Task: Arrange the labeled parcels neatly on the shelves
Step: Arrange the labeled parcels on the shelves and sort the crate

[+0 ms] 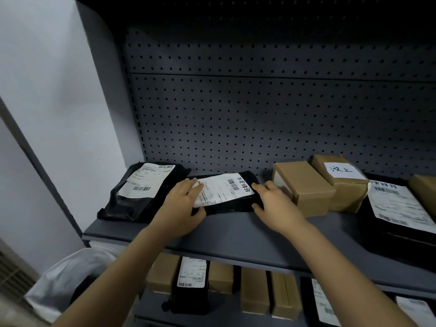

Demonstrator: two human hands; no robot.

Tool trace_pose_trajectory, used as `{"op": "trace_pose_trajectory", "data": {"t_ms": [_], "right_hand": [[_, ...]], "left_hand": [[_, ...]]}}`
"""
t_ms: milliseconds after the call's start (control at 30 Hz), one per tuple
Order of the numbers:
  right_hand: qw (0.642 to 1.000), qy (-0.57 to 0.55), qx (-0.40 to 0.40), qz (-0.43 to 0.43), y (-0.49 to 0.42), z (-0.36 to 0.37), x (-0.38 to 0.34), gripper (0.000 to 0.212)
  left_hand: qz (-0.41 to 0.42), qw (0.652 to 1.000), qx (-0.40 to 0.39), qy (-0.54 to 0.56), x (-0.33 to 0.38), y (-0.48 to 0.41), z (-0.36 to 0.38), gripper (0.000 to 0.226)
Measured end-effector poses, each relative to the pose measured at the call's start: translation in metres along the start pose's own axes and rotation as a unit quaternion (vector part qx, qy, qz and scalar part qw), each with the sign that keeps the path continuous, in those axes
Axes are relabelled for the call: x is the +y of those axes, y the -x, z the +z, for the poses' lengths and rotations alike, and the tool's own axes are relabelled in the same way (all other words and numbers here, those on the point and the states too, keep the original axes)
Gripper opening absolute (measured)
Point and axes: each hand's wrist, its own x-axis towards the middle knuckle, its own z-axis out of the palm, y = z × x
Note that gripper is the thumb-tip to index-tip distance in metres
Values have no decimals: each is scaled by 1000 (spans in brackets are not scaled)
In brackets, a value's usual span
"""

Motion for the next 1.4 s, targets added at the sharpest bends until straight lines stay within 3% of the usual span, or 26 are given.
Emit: {"op": "trace_pose_trajectory", "data": {"t_ms": [133, 267, 433, 633, 733, 967, 1067, 1133, 1267, 1333, 1400], "right_hand": [[999, 0, 32, -19, 27, -4, -7, 48], [997, -29, 61, -42, 49, -6, -11, 47], [987, -103, 121, 6, 32, -7, 3, 34], [991, -130, 0, 31, 5, -3, 4, 55], [989, -137, 4, 53, 9, -4, 2, 50], [958, -272, 17, 86, 37, 2, 3, 40], [943, -316, -7, 108, 37, 3, 9, 51], [935, -333, -50, 112, 37, 0, 9, 40], [917, -377, -78, 104, 37, -2, 8, 10], [909, -400, -61, 100, 38, 1, 7, 13], [896, -432, -38, 89, 39, 6, 8, 29]], "left_hand": [[52, 987, 136, -61, 8, -1, 13, 32], [21, 985, 167, -47, 19, -3, 20, 36], [-14, 985, 173, 1, 31, 6, 24, 41], [-63, 976, 98, 186, 76, 30, 23, 76], [-105, 961, 37, 252, 83, 29, 25, 92], [-95, 952, -46, 286, 55, 6, 21, 80], [-82, 944, -78, 311, 47, 5, 16, 71], [-71, 939, -90, 323, 47, 7, 14, 57], [-70, 926, -121, 350, 49, 9, 13, 59], [-52, 913, -109, 389, 49, 8, 10, 63], [-29, 900, -82, 427, 51, 9, 6, 74]]}}
